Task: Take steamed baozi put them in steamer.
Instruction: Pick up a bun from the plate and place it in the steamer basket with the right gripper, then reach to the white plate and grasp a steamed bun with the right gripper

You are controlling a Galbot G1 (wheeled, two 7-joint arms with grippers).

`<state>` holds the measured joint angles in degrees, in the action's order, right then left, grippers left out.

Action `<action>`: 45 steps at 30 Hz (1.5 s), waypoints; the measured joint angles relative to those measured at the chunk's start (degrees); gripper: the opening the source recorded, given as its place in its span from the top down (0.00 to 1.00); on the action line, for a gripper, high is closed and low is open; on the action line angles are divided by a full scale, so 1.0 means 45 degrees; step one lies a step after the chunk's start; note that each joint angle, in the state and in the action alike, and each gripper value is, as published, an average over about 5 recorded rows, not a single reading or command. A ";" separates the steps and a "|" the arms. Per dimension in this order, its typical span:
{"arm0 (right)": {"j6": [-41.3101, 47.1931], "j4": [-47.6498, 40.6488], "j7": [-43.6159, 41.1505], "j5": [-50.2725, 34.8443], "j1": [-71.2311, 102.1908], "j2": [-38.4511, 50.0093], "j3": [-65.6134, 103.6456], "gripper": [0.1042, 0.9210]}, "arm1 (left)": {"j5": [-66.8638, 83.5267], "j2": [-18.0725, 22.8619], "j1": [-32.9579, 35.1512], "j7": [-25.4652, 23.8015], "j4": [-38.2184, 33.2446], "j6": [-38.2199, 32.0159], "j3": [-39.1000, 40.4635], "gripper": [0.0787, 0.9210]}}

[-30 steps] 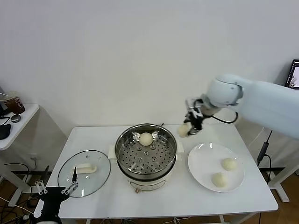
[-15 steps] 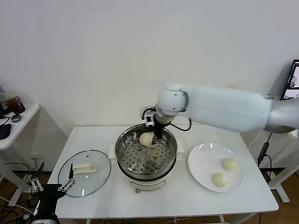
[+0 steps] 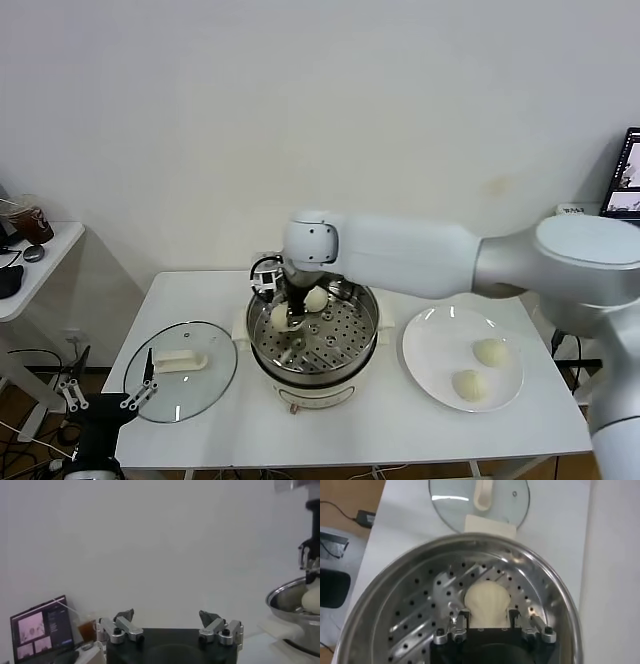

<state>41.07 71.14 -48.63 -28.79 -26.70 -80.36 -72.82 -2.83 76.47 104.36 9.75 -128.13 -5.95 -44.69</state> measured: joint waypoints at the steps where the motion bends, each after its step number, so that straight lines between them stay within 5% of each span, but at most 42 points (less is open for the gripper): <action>1: 0.0010 -0.0121 0.0015 0.0024 0.0075 -0.0099 0.0018 0.54 | -0.0001 0.0002 0.0003 0.0004 0.0000 -0.0007 0.0001 0.12; 16: -0.0105 0.0045 -0.0736 0.0343 -0.0159 0.0323 0.0488 0.13 | 0.0025 -0.0049 -0.0062 0.0028 -0.0015 -0.0067 -0.0027 0.12; 32: -0.3026 0.4075 -0.4578 0.3143 -0.1801 0.7111 0.0602 0.12 | 0.0177 -0.0120 -0.0342 -0.0099 0.0065 -0.0010 0.0100 0.12; 45: -0.4829 0.4972 -0.5116 0.6300 0.1077 1.1135 0.1459 0.12 | 0.0050 0.0031 -0.0172 -0.0150 -0.0010 -0.0027 0.0157 0.12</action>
<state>19.34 93.51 -71.65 -0.44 -21.86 -30.25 -66.26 -2.61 76.61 103.58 9.07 -128.18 -6.07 -43.98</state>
